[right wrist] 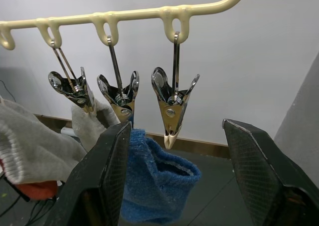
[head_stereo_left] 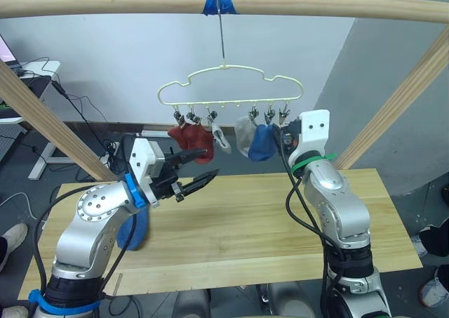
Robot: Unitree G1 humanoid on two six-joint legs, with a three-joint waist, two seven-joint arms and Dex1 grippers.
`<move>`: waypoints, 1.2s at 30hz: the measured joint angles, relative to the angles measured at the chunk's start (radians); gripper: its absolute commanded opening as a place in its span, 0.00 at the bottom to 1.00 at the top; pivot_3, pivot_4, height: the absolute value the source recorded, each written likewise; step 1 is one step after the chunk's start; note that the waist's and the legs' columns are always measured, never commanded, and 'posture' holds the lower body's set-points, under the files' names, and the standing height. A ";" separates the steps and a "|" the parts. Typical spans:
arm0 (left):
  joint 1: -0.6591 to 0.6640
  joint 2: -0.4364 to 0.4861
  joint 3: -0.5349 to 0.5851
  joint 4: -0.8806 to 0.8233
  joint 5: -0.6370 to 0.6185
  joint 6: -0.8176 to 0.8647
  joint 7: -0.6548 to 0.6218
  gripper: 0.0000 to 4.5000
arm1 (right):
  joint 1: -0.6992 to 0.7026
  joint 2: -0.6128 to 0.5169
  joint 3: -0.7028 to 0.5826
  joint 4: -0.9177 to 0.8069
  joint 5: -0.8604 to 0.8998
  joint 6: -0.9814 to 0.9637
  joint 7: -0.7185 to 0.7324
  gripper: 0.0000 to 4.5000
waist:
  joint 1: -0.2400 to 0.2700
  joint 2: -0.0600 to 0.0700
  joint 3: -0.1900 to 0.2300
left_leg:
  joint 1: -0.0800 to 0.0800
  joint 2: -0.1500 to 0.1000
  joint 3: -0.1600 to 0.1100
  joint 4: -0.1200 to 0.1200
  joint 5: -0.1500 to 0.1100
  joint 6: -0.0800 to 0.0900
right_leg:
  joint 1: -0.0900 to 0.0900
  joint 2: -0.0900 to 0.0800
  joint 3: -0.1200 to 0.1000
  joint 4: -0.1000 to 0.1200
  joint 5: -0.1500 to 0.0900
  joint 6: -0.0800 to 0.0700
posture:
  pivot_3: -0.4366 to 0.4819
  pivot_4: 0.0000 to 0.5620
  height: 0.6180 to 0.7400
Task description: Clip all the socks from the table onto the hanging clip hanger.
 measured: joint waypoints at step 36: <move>-0.031 -0.001 -0.020 0.004 0.005 -0.002 0.003 0.65 | -0.104 0.167 -0.088 0.088 0.018 0.008 -0.131 0.68 | 0.000 0.000 0.000 | 0.000 0.000 0.000 -0.010 0.000 0.000 | -0.002 0.000 -0.001 -0.002 0.000 -0.002 | 0.34 0.36 1.00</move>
